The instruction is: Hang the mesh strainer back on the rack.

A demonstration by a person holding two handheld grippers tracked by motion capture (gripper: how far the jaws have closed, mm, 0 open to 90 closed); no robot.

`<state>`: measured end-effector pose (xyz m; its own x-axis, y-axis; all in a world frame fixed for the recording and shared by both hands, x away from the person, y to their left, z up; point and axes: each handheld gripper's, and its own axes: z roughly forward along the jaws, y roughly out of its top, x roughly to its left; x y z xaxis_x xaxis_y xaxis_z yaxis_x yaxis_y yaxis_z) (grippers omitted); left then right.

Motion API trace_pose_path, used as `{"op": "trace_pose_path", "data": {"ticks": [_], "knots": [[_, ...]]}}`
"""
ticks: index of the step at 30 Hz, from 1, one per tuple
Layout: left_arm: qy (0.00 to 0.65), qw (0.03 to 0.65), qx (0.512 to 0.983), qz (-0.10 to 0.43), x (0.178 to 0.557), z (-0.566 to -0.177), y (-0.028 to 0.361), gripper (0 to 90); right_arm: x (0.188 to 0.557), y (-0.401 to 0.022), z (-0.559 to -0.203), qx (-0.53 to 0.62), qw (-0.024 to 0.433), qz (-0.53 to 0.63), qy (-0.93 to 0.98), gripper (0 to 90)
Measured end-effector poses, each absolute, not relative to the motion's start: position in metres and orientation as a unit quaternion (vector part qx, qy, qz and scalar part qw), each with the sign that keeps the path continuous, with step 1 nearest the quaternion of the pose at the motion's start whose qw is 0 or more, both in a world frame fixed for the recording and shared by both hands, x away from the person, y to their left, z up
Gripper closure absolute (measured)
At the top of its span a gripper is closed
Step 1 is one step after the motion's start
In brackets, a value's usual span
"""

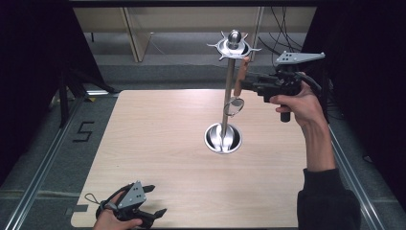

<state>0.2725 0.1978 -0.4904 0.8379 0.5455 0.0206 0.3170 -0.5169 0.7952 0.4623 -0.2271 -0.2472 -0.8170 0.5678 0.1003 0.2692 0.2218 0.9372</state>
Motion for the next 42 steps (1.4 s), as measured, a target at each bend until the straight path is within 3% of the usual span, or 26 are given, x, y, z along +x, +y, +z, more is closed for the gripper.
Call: {"op": "trace_pose_path", "data": {"ticks": [17, 42], "knots": [[0.257, 0.435, 0.853, 0.128, 0.272, -0.492, 0.196, 15.3, 0.44, -0.248, -0.253, 0.278, 0.167, 0.553, 0.767, 58.6], [0.257, 0.43, 0.856, 0.128, 0.272, -0.491, 0.196, 15.3, 0.428, -0.258, -0.274, 0.288, 0.176, 0.554, 0.761, 47.8]]}}
